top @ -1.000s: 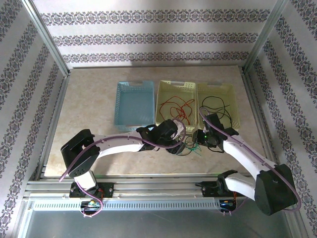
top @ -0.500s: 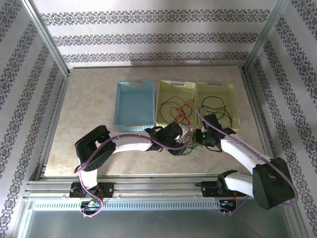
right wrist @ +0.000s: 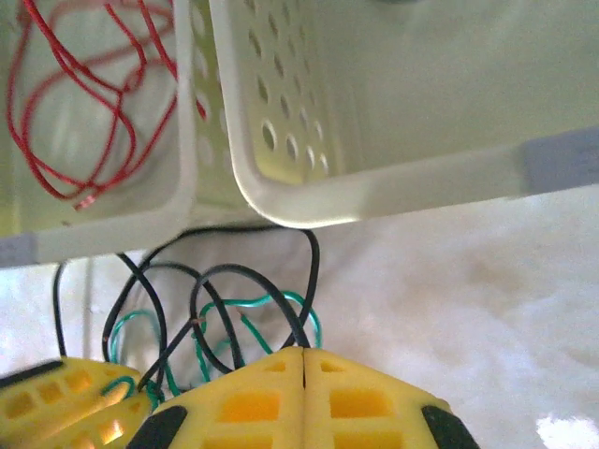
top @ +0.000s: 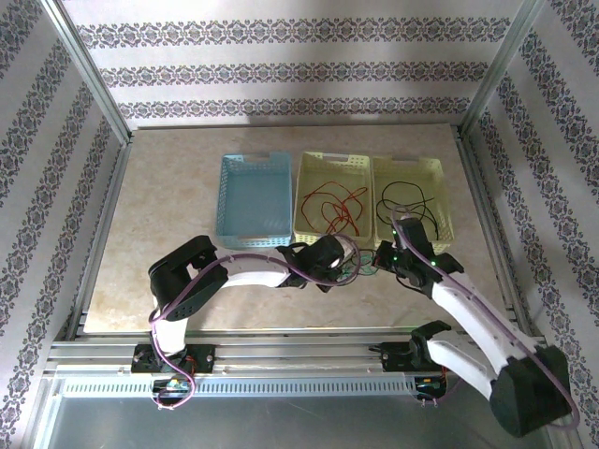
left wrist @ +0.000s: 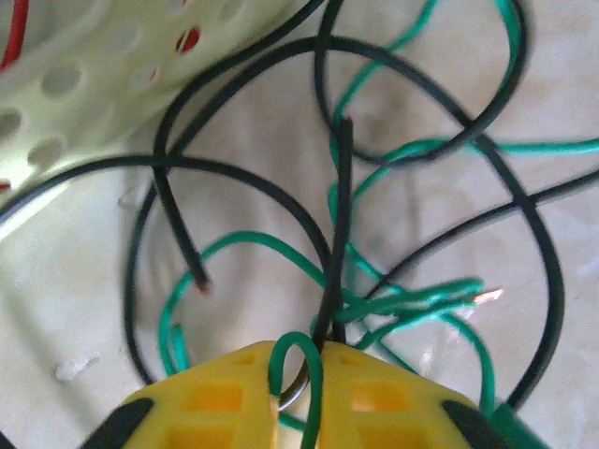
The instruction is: Untangle the cables
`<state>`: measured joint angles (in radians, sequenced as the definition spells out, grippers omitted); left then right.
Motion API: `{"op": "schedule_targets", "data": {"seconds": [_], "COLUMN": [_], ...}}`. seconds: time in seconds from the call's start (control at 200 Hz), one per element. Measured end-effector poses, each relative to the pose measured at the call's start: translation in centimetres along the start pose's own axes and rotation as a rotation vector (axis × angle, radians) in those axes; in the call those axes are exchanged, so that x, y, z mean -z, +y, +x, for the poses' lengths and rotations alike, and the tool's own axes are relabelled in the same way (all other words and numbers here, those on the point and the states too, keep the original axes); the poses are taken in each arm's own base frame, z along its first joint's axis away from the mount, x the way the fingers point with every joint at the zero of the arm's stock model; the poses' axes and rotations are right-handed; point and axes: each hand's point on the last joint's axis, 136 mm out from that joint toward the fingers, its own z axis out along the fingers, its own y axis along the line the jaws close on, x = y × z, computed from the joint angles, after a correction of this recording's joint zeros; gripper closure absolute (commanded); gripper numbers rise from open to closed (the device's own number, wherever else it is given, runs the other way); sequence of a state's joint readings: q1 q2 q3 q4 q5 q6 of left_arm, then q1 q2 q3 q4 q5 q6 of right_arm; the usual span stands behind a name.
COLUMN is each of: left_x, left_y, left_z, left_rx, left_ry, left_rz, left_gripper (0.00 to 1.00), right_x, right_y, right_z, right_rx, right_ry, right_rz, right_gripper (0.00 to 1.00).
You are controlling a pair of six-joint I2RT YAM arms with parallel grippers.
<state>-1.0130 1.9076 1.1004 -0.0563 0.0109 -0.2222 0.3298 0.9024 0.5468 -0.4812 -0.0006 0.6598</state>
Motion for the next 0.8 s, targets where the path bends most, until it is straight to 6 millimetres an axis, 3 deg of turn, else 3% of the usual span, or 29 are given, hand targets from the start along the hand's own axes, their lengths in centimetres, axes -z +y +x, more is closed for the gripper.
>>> {"op": "schedule_targets", "data": {"seconds": [0.105,0.535,0.595,0.67,0.8], "left_x": [-0.2,1.1,1.2,1.4,1.6], "left_y": [0.4,1.9,1.9,1.9,1.9], "left_z": [0.7,2.5,2.7,2.9,3.1], "left_rx": [0.007,0.043,0.043,0.043,0.042], "left_ry": [0.005,-0.018,-0.018,-0.018,-0.017], "left_rz": [-0.017,-0.073,-0.072,-0.068,-0.064], "left_gripper": [1.0,1.0,1.0,1.0,1.0], "right_x": [1.7,9.6,9.4,7.8,3.2], "right_y": [-0.5,-3.1,-2.8,-1.4,2.5], "right_z": [-1.0,-6.4,-6.6,-6.1,-2.5], "right_rx": [-0.029,-0.127,-0.11,-0.057,0.089], "right_ry": [-0.083,-0.44,-0.43,-0.35,-0.078], "right_rz": [0.013,0.117,0.109,0.066,-0.062], "right_gripper": [1.0,0.98,0.93,0.87,0.7]}}
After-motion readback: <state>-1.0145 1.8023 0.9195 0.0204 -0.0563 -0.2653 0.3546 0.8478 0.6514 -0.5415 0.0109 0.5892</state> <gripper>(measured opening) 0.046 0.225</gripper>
